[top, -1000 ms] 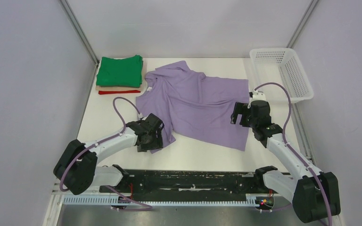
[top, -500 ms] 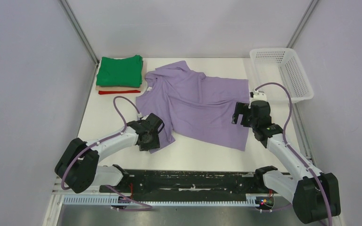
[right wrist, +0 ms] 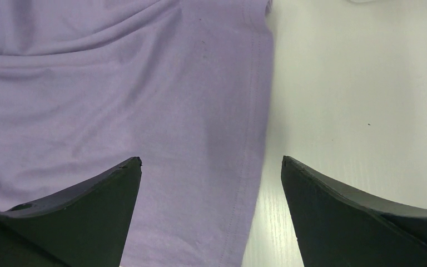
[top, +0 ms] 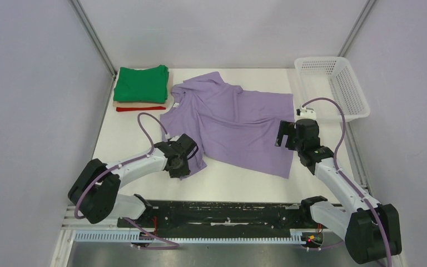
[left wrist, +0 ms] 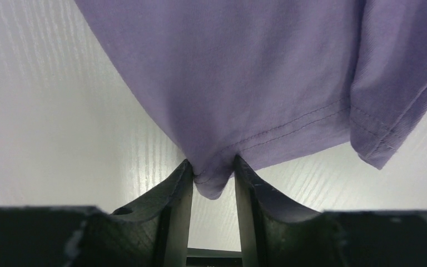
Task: Fold and stack the t-shirts
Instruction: Flatten out the tshirt
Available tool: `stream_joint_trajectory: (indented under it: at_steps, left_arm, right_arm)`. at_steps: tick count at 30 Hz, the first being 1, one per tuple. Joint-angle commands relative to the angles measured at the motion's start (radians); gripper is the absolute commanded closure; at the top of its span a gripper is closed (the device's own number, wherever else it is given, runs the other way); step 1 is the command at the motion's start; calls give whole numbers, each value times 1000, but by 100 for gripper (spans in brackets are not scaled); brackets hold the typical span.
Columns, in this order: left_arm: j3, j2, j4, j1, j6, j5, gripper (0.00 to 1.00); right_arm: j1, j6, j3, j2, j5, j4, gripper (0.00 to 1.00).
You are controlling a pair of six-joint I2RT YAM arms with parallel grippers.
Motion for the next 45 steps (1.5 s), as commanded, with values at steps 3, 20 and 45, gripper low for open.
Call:
stream_joint_trajectory:
  at_steps: [3, 20, 45]
  left_arm:
    - [-23, 111, -8, -31, -94, 21, 75]
    - [-34, -179, -55, -32, -25, -11, 98]
    - [-67, -232, -57, -31, -13, -17, 98]
  right_arm:
    - [-4, -3, -5, 0, 48, -2, 2]
    - [-4, 80, -39, -101, -23, -418, 2]
    - [130, 274, -143, -18, 8, -318, 46]
